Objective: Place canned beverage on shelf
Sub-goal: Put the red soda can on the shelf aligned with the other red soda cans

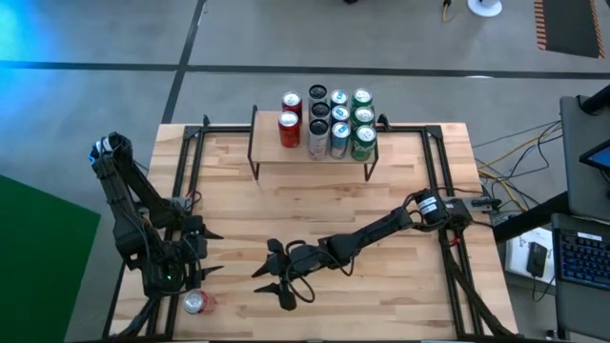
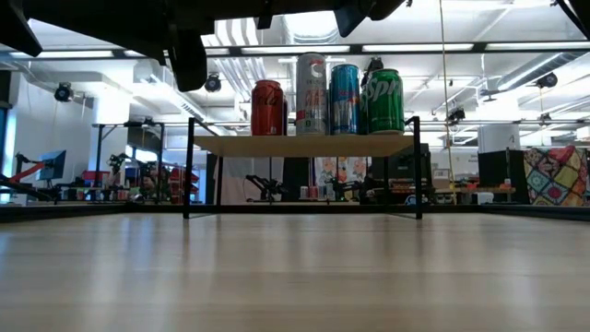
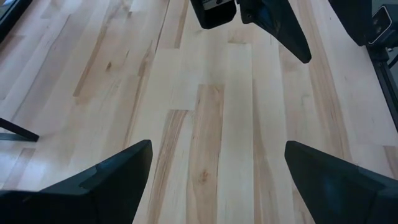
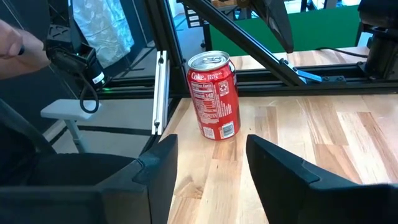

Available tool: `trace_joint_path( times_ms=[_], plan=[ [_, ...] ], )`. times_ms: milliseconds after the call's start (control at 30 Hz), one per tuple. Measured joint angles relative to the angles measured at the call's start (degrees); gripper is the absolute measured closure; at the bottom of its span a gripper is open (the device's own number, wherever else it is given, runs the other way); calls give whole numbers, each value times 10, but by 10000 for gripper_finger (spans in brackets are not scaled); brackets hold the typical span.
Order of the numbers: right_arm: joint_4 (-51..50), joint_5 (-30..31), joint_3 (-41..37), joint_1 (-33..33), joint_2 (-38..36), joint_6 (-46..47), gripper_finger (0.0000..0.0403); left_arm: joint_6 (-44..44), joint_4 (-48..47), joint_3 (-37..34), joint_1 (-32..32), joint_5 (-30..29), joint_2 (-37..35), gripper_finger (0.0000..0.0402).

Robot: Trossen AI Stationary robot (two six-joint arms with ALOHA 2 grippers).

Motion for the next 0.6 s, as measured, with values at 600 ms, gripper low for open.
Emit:
trace_joint_path(
  times_ms=[600],
  plan=[
    [16,-20,0,1,0,-1,211,-5,0,0,0,0,0,50]
  ],
)
